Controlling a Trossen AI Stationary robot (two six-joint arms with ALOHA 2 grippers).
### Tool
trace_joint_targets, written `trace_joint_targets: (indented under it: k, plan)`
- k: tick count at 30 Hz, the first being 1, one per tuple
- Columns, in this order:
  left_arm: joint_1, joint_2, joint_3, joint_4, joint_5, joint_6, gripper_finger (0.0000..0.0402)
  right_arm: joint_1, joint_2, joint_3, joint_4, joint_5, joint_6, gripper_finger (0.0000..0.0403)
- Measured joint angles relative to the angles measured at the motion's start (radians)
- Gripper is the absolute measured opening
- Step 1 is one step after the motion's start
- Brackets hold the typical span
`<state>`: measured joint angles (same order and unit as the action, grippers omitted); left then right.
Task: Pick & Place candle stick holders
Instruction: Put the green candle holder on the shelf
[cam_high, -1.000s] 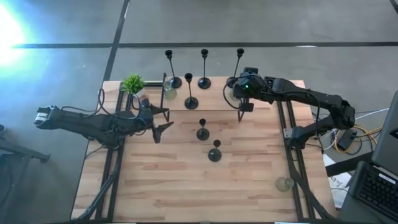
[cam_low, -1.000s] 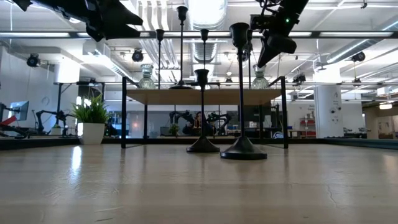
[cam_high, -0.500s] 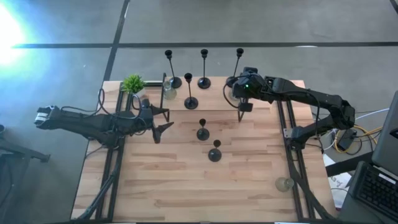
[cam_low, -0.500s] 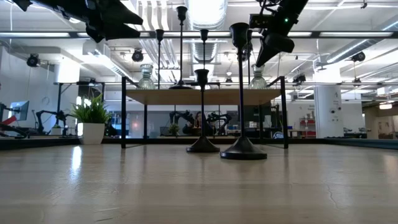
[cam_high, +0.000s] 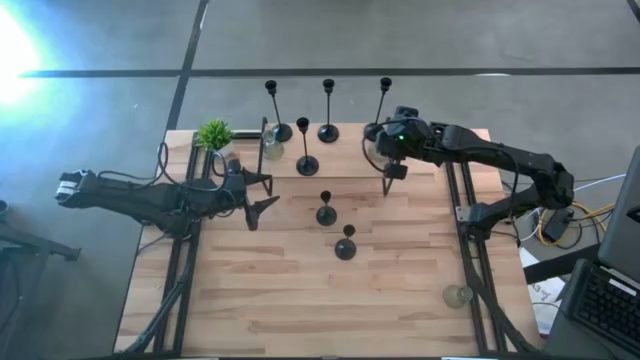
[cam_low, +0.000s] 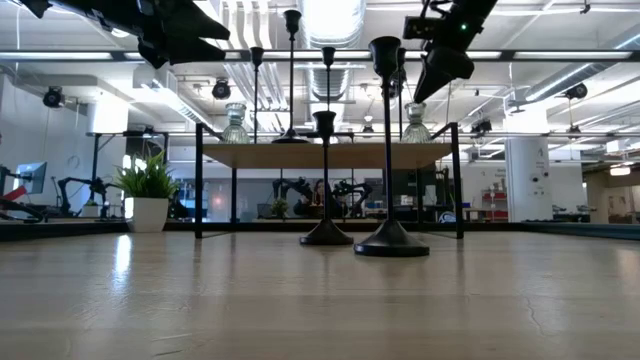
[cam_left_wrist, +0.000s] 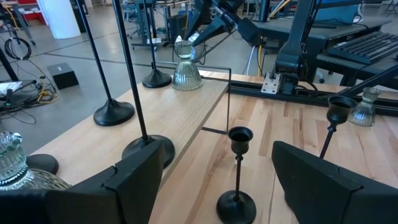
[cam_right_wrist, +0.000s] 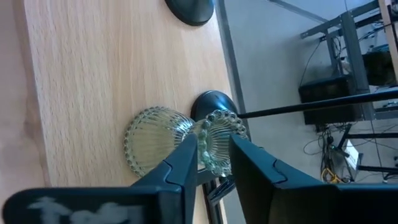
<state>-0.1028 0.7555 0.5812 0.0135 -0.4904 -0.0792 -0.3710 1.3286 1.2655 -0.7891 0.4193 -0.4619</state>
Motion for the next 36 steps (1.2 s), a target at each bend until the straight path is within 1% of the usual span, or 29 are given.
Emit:
trace_joint_targets:
  k: [7,16,26,36]
  plan:
    - [0.000,0.000,0.000,0.000,0.000,0.000,0.0300,0.022,-0.024,0.000,0.000,-0.001,0.017,0.0118]
    - [0.000,0.000,0.000,0.001,-0.001,0.000,0.0300,0.143,-0.068,0.000,0.003,-0.001,0.041,0.0127]
    - [0.000,0.000,0.000,0.001,-0.001,0.001,0.0300,0.319,-0.136,0.015,-0.009,0.000,0.131,0.0124]
    - [0.000,0.001,0.000,0.002,-0.001,0.001,0.0300,0.532,-0.167,0.106,-0.108,0.000,0.274,0.0096]
